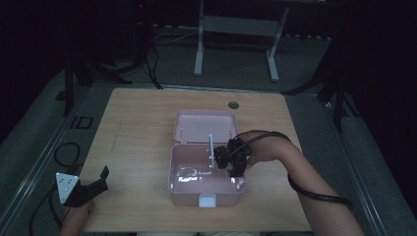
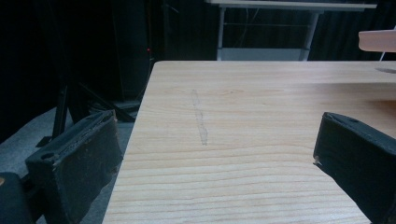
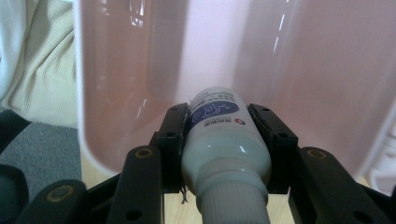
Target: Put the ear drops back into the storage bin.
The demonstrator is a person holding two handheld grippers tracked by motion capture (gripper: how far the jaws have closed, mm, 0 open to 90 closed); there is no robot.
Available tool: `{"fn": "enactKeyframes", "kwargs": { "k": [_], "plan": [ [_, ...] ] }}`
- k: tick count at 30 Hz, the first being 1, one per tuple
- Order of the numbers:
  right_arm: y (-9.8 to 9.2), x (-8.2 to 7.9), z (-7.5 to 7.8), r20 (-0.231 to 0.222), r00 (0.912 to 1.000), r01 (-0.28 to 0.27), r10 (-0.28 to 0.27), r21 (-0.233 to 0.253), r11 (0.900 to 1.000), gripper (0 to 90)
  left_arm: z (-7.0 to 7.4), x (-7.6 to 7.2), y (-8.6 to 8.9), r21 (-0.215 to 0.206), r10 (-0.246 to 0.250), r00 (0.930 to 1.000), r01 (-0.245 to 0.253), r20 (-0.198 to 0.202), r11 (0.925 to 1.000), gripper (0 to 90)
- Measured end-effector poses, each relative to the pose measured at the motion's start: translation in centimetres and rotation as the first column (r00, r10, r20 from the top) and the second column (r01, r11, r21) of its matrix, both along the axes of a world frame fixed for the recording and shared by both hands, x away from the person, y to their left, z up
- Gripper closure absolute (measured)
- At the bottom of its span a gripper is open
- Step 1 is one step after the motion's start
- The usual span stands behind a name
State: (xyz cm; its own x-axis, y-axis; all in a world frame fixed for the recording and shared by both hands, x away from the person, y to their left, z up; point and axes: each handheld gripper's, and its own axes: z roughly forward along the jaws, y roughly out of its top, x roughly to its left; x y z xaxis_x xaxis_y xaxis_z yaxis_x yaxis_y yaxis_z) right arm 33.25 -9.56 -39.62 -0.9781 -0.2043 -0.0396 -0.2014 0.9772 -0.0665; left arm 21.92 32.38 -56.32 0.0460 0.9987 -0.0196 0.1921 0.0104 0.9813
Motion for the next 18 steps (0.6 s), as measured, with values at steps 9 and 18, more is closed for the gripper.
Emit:
{"fn": "enactKeyframes", "kwargs": {
  "k": [9,18],
  "plan": [
    [0.6,0.2,-3.3,-0.039,0.9991,0.018,-0.019,-0.029,0.999,59.7,0.0,0.0,0.0,0.001,0.000,1.0000,0.000,-0.001,1.0000,1.0],
    [1.4,-0.1,-5.2,-0.058,0.9980,0.022,-0.025,-0.054,0.998,59.6,0.0,0.0,0.0,0.001,0.001,1.0000,-0.001,-0.002,1.0000,1.0]
  ]
}}
